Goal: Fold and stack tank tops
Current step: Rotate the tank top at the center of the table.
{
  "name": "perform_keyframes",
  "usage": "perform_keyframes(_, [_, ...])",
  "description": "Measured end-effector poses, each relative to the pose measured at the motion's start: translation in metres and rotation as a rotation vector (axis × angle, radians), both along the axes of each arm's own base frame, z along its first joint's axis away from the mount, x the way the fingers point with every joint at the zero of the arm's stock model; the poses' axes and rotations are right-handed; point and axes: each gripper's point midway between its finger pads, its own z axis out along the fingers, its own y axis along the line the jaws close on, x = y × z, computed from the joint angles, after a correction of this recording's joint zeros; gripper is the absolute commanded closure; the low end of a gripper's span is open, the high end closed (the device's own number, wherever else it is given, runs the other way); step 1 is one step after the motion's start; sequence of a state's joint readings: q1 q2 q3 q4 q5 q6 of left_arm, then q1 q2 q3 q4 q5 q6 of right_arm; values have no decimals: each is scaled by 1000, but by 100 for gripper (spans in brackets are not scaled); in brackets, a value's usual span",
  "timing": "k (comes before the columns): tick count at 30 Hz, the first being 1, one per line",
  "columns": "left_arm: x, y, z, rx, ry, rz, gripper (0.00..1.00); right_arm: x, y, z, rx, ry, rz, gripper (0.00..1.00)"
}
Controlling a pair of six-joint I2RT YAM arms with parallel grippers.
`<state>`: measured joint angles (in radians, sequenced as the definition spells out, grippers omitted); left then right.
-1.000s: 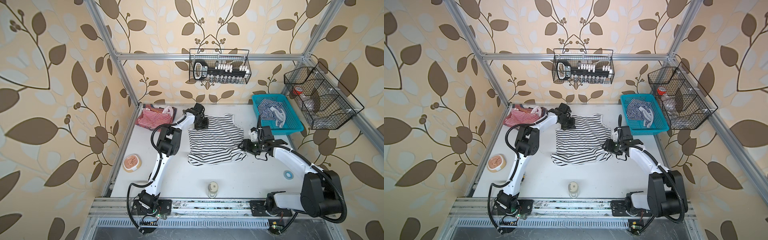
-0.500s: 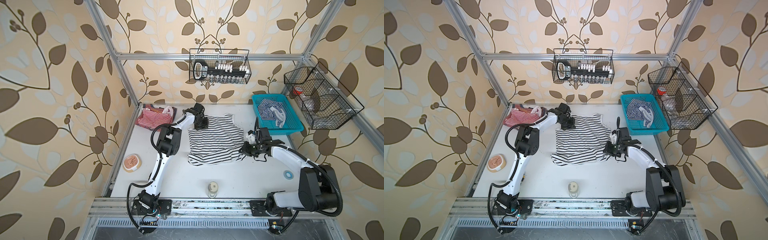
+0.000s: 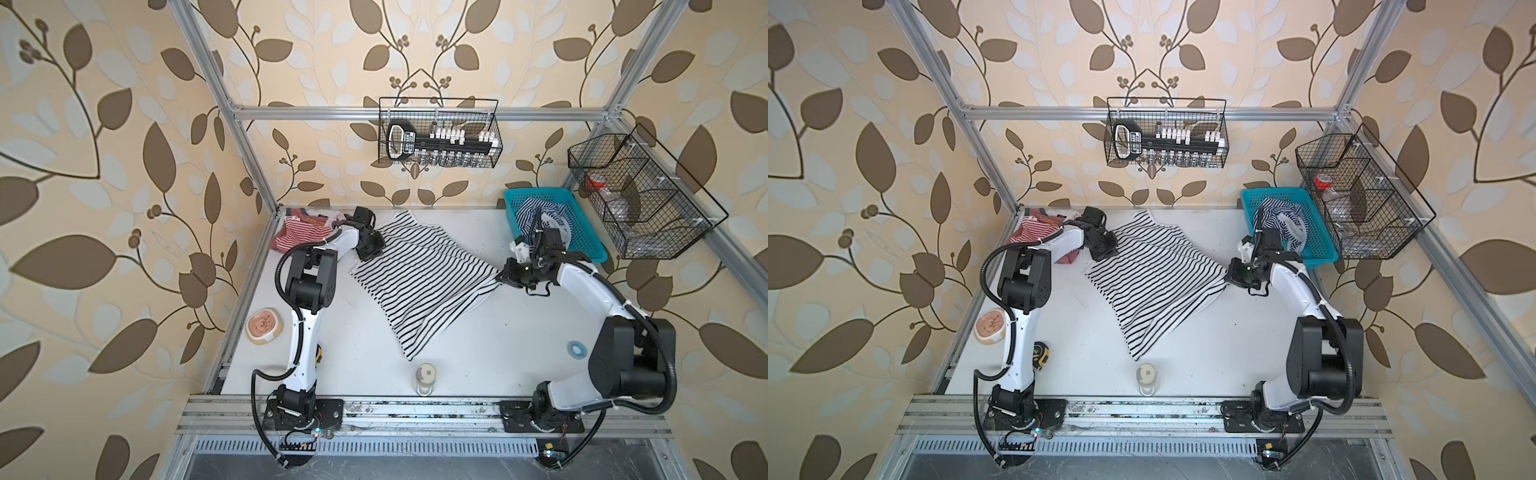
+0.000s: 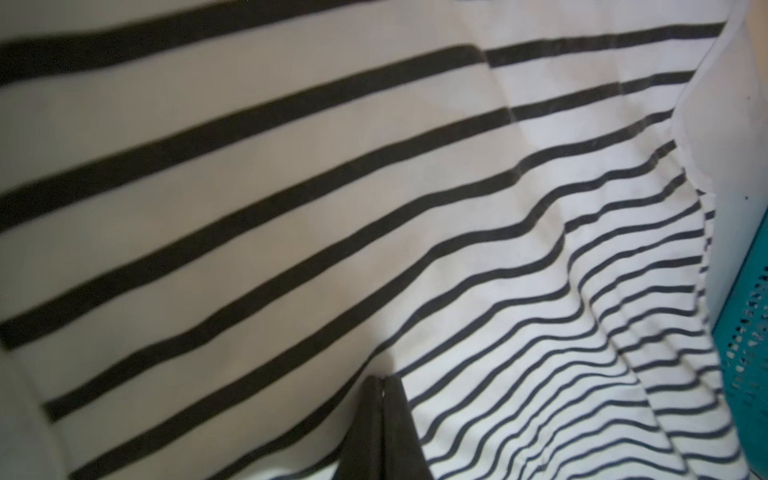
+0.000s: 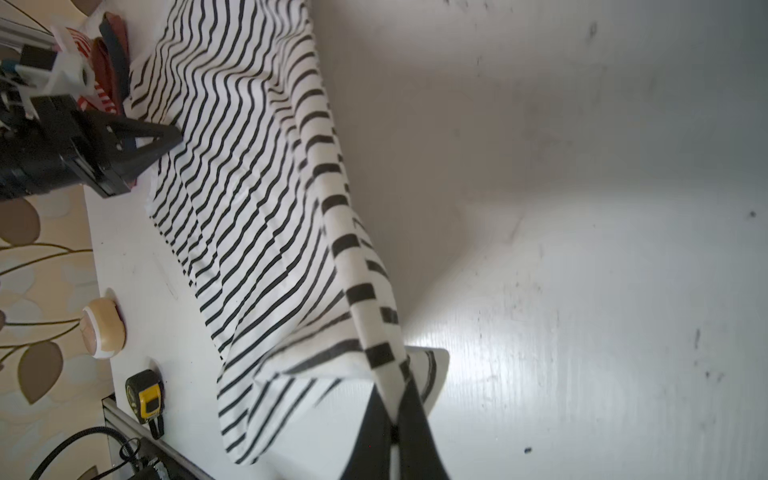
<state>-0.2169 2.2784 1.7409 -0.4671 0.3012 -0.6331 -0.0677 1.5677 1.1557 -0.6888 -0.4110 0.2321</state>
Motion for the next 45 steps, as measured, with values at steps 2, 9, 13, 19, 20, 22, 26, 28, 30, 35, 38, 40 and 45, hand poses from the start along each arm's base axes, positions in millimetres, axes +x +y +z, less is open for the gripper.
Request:
perform_keyframes(2, [-10, 6, -1, 10, 1, 35, 100, 14, -3, -4, -14, 28, 13, 97])
perform_keyframes(9, [-42, 16, -4, -3, 1, 124, 100, 69, -12, -20, -54, 81, 34, 92])
perform_keyframes(13, [-57, 22, -5, -21, 3, 182, 100, 99, -19, -30, -87, 95, 33, 88])
perform_keyframes(19, [-88, 35, -4, -12, 47, 264, 100, 128, -23, -25, -108, 71, 35, 66])
perform_keyframes(20, [-94, 37, -4, -7, 57, 278, 100, 132, -23, -22, -110, 58, 39, 63])
perform_keyframes(22, [-106, 39, -4, 6, 83, 293, 100, 137, -22, -14, -115, 36, 46, 62])
perform_keyframes(26, [-124, 45, 7, 33, 120, 318, 100, 136, -7, -3, -119, 2, 72, 59])
perform_keyframes(28, [-127, 47, 21, 31, 106, 320, 100, 121, 5, 0, -120, -3, 93, 57])
perform_keyframes(30, [-125, 48, 40, 31, 77, 322, 100, 97, 24, 7, -117, -13, 128, 57])
perform_keyframes(35, [-84, 40, 99, 30, -63, 259, 100, 25, 76, 18, -84, -54, 223, 75])
perform_keyframes(38, [-49, 29, 116, 32, -129, 195, 100, -15, 83, -8, -88, 0, 233, 82])
perform_keyframes(40, [-28, 19, 110, 31, -139, 146, 100, -44, 81, -36, -108, 80, 231, 84])
perform_keyframes(45, [-2, -1, 47, 24, -55, 34, 100, -95, 73, -85, -123, 225, 200, 84])
